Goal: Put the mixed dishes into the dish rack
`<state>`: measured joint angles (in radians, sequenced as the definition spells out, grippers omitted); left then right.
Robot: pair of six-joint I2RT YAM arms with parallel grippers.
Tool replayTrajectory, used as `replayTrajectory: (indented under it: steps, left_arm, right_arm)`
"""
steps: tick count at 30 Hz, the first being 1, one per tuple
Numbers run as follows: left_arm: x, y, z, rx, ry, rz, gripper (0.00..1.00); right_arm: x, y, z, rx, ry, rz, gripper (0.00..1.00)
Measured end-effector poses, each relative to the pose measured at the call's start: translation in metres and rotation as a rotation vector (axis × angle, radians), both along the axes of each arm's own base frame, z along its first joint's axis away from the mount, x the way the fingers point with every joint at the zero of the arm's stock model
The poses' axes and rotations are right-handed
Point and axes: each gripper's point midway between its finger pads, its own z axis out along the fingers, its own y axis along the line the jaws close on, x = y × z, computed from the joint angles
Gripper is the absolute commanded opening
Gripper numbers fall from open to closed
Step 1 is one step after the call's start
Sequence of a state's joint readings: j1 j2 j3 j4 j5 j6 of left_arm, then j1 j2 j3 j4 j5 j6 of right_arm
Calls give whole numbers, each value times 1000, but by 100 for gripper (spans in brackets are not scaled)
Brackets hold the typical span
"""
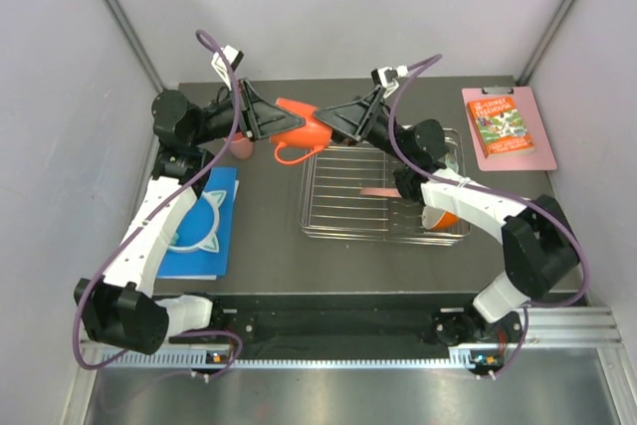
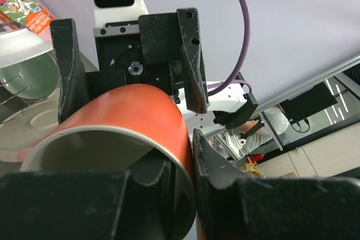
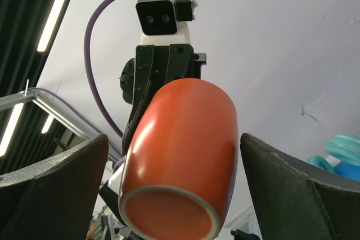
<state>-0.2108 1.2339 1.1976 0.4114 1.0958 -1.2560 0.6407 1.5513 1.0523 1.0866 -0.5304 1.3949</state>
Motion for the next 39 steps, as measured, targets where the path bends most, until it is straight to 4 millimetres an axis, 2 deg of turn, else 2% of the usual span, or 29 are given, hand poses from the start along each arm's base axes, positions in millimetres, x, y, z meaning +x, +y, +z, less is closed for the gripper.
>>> replayTrajectory:
  steps: [5,6,7,8,9,10,11,15,17,20,23,25,26,27,28,29,30,33,36,37,38,39]
  left_arm:
    - [-1,-1,-6,9,-3,-7,0]
    - [-1,0,-6,9,-10,-5,0]
    - [-1,0,-5,9,-15,-5,0]
    - [-2,0,-5,9,-20,-5,0]
    - [-2,0,-4,9,-25,-5,0]
    - [-3,0,-3,8,-36,-5,0]
    - [-3,0,-3,8,-40,-7,0]
    - [-4,0,-3,9,-46,-10,0]
    - [-4,0,-3,8,-52,-10,0]
    - [-4,0,-3,9,-56,-10,0]
    - [-5,0,-3,11,-59,-13,0]
    - [-5,0,-3,13,-62,-15,0]
    - [-5,0,-3,14,-65,-16,0]
    - [-5,0,-4,16,-69,-16,0]
    - [-5,0,-4,17,-73,-16,2]
    - [-4,1,-4,17,-73,-13,7]
    - [-4,1,-4,17,-76,-10,25]
    - [-2,3,-5,23,-85,0,56]
    - [2,6,-5,36,-106,18,80]
    - [4,8,-5,42,-113,25,94]
    - [6,11,-5,50,-118,34,99]
    - [8,15,-5,57,-124,44,99]
  right_arm:
    - [5,5,5,28,20,7,100]
    - [6,6,5,30,23,8,97]
    - [6,7,6,31,25,9,89]
    - [6,8,7,32,25,9,87]
    - [6,8,7,30,23,7,87]
    - [6,9,7,29,26,6,93]
    - [6,9,7,27,28,7,94]
    - [5,13,7,16,37,14,94]
    - [4,15,5,7,41,17,97]
    - [0,21,2,-13,53,35,92]
    - [-1,25,-1,-32,59,40,79]
    - [0,26,-3,-40,67,39,62]
    - [0,26,-4,-41,66,37,52]
    - [0,26,-4,-42,64,35,33]
    - [1,26,-5,-45,66,32,22]
    - [1,27,-5,-48,67,32,12]
    - [2,27,-5,-50,66,27,0]
    - [2,27,-6,-68,67,19,0]
    - [1,27,-14,-123,78,15,0]
    - [2,27,-17,-138,83,8,0]
    - [5,25,-20,-157,88,-4,0]
    - [8,22,-23,-178,93,-16,0]
